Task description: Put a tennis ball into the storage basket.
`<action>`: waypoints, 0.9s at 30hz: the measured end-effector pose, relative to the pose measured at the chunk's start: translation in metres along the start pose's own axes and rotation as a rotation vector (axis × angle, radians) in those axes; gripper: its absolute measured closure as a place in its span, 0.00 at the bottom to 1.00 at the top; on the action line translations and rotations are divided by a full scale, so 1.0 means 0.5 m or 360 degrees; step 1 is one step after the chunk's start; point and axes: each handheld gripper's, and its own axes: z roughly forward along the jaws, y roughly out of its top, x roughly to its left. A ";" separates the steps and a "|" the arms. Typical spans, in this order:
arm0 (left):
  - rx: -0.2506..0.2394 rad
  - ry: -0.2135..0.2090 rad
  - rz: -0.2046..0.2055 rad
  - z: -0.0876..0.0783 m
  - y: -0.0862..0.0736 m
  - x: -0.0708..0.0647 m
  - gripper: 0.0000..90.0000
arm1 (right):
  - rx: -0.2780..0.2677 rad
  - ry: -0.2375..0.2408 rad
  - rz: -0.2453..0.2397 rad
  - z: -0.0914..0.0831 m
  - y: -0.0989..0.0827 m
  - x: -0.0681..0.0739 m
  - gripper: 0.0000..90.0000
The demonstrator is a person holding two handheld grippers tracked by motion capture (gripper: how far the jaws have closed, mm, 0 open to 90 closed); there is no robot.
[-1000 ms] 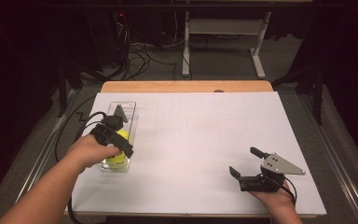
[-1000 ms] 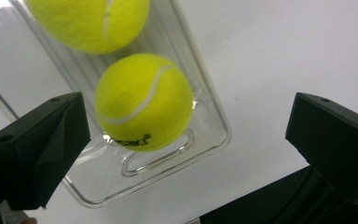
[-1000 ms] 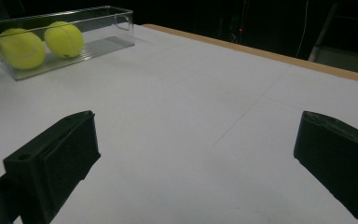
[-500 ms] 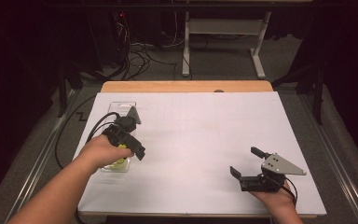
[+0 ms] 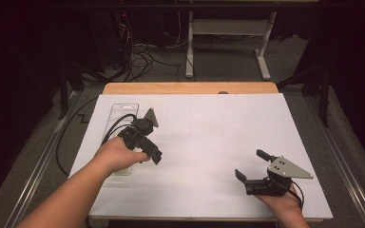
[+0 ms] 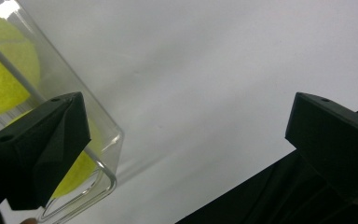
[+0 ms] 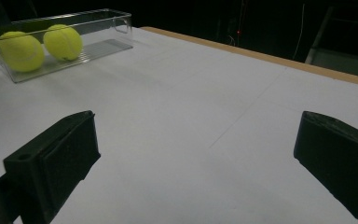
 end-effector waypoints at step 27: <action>-0.0028 -0.0045 0.0151 0.117 0.002 -0.057 0.01 | -0.0003 0.0010 0.0003 -0.002 -0.001 0.001 0.00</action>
